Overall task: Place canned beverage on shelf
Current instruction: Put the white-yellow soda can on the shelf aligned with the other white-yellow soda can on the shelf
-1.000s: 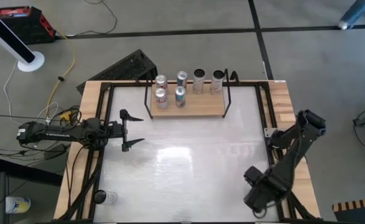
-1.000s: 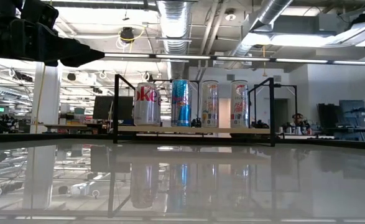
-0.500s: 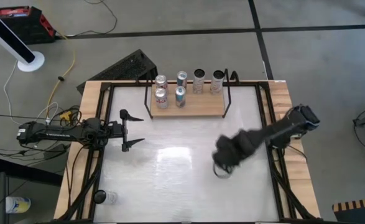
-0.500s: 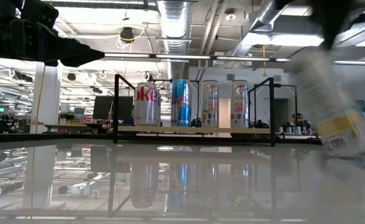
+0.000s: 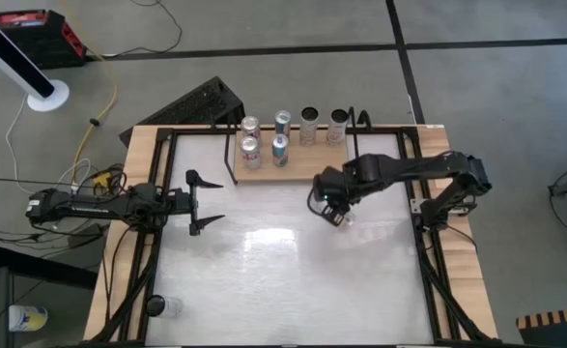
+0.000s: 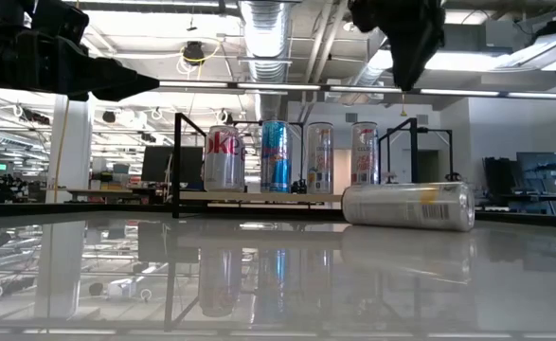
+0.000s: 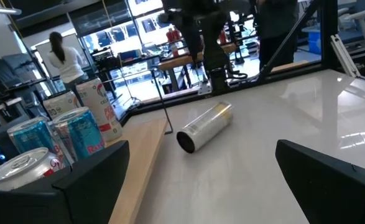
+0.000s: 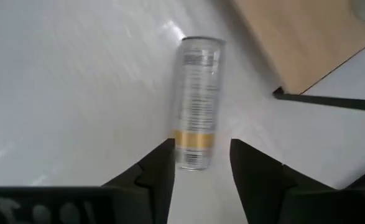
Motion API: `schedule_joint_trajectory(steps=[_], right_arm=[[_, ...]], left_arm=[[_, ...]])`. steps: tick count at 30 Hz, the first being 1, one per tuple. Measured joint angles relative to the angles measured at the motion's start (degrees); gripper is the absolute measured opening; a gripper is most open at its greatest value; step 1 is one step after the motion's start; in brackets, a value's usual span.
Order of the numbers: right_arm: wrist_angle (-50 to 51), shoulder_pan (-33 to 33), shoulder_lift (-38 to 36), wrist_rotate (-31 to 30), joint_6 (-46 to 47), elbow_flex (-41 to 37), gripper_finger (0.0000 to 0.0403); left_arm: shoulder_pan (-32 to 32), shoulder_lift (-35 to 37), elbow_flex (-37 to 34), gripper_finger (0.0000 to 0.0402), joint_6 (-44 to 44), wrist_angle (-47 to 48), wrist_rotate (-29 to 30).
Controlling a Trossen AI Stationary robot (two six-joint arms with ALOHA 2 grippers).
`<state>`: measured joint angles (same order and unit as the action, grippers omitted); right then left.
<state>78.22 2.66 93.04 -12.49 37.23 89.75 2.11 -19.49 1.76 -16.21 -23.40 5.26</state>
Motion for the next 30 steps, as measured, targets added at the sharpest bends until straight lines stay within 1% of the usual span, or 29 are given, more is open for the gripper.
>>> schedule_joint_trajectory(steps=[3, 7, 12, 15, 19, 23, 28, 30], right_arm=[[-4.79, -0.05, 0.08, 0.22, 2.4, -4.46, 0.0181], [-9.9, -0.31, 0.1, -0.8, 1.95, -11.31, 0.0215], [-10.6, 0.01, 0.08, -7.04, 3.91, -18.82, 0.0272], [-11.42, 1.63, 0.08, -11.34, 6.84, -22.42, 0.0294], [-13.01, 3.71, 0.08, -14.2, 9.41, -27.09, 0.0305], [-19.18, 4.07, 0.08, -11.51, 9.51, -30.97, 0.0307], [-23.11, 3.12, -0.06, -12.15, 9.71, -34.42, 0.0307], [-27.03, 2.1, -0.09, -10.81, 9.72, -36.26, 0.0307]], left_arm=[[0.01, 0.0, 0.0, 0.0393, -0.03, 0.0, 0.0], [0.0, 0.0, 0.0, 0.0393, 0.53, 0.0, -0.28], [0.0, 0.0, 0.0, 0.0393, 1.08, 0.0, -0.33], [0.02, 0.0, 0.0, 0.0393, 0.94, -0.02, -0.33], [0.0, 0.0, 0.0, 0.0393, 0.84, -0.02, -0.33], [0.0, 0.0, 0.0, 0.0393, 0.88, -0.02, -0.35], [0.0, 0.0, 0.0, 0.0393, 0.9, -0.04, -0.37], [0.01, 0.0, 0.0, 0.0393, 0.93, -0.04, -0.37]])
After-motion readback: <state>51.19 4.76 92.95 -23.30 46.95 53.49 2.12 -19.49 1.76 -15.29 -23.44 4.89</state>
